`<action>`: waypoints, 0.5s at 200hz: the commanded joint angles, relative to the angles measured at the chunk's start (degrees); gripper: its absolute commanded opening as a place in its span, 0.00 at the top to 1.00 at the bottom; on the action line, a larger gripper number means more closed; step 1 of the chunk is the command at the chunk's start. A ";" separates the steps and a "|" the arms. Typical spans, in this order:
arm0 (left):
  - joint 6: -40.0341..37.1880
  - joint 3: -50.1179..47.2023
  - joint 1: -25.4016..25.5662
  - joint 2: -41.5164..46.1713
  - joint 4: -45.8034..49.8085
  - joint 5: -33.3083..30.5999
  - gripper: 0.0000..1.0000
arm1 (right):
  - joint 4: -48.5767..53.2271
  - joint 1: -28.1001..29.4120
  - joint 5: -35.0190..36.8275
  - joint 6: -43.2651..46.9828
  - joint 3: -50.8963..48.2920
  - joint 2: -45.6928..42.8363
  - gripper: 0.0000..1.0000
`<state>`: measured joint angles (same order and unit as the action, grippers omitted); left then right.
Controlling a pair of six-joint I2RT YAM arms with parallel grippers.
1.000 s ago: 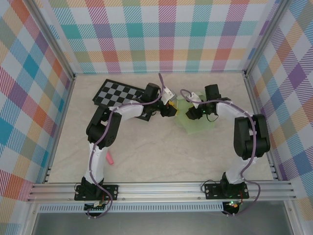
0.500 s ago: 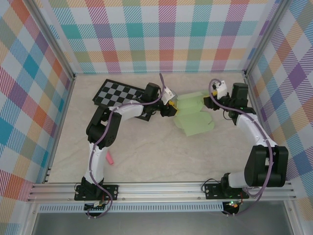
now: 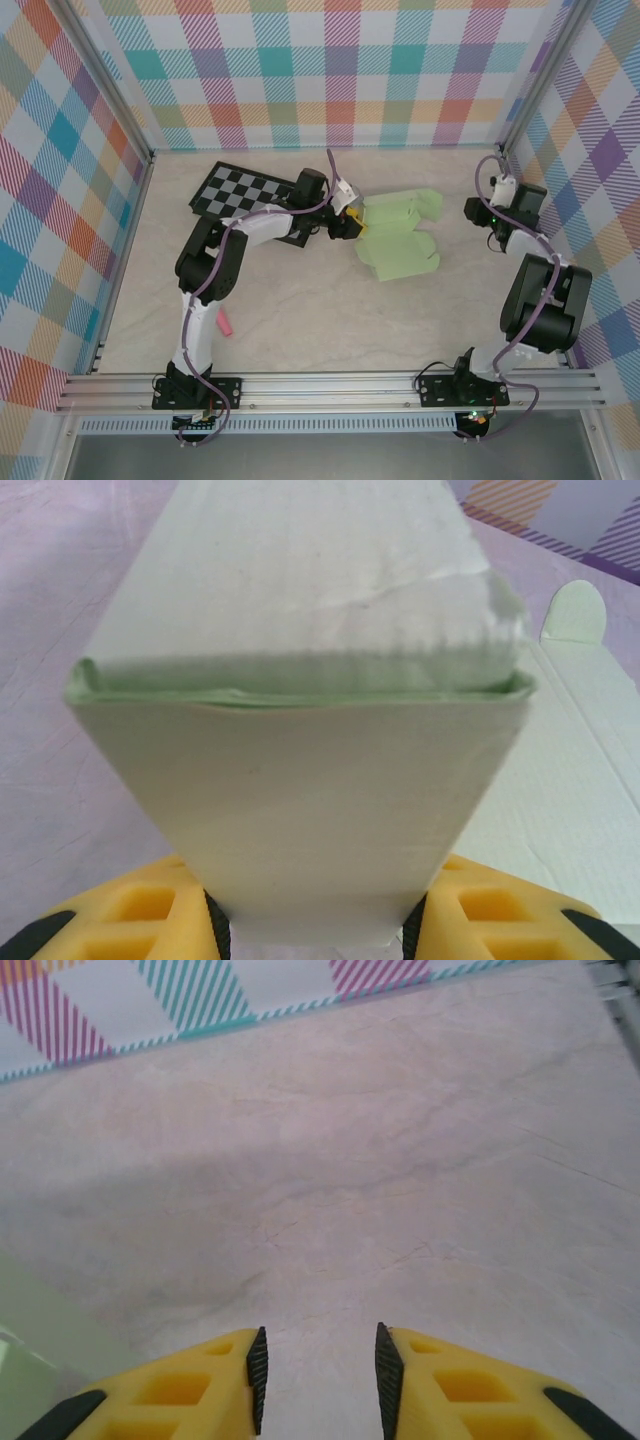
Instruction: Fold the paper box
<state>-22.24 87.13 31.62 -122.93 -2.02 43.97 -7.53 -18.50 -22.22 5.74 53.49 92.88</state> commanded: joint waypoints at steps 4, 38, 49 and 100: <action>-4.60 -0.12 -0.11 6.23 2.49 5.24 0.65 | 0.02 0.45 -11.48 12.82 3.19 2.71 0.60; -9.74 0.46 -0.06 8.02 7.36 9.15 0.65 | 7.61 1.90 -21.63 22.68 7.57 5.65 0.59; -10.04 0.58 -0.07 8.22 7.94 9.01 0.65 | 9.99 3.05 -24.35 27.37 8.07 5.65 0.59; -4.95 -1.58 -0.06 8.95 1.39 4.44 0.65 | 20.17 7.87 -30.73 40.53 9.46 3.55 0.60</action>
<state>-29.15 86.17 31.62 -115.63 2.26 49.32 6.28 -12.03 -44.91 36.69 62.65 98.52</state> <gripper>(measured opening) 0.404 0.402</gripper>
